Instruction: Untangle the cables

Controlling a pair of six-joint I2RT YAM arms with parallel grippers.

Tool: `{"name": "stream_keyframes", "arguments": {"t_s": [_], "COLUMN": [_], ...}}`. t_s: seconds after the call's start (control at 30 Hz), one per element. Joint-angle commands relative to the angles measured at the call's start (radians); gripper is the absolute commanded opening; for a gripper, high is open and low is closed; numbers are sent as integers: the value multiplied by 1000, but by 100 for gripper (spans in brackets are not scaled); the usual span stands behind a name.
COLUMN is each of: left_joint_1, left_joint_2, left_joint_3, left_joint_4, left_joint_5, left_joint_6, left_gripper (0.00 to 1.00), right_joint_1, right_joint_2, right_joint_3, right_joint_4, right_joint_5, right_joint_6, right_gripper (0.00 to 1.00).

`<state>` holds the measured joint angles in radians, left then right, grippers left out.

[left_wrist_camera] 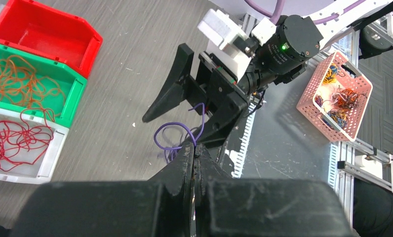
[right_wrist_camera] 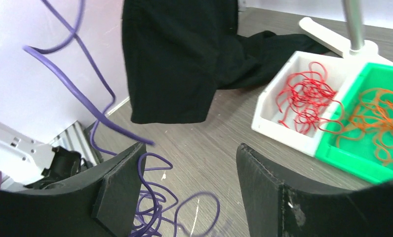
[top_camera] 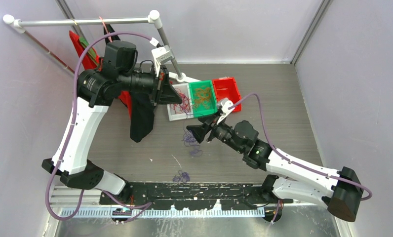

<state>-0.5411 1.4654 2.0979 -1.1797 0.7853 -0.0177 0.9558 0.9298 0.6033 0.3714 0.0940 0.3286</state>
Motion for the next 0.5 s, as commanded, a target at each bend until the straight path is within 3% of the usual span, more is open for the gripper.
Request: {"name": "stream_keyframes", "arguments": {"t_s": [0.0,0.2,0.37,0.47], "left_joint_1": [4,5,4,4], "left_joint_2": [-15,-23,-32,-42], "left_joint_3": [39,38,47,41], "left_joint_4": [25,28,18,27], "left_joint_5": [11,14,-26,-42], "left_joint_6": [10,15,49,58], "left_gripper": [0,0,0,0], "right_joint_1": [5,4,-13,-22], "right_joint_2": [54,118,44,-7], "right_joint_3": [109,153,88,43], "right_joint_4": [40,101,76,43], "right_joint_5": [-142,-128,-46,-96], "right_joint_6": [-58,-1,54,64], "right_gripper": [72,67,63,63]}}
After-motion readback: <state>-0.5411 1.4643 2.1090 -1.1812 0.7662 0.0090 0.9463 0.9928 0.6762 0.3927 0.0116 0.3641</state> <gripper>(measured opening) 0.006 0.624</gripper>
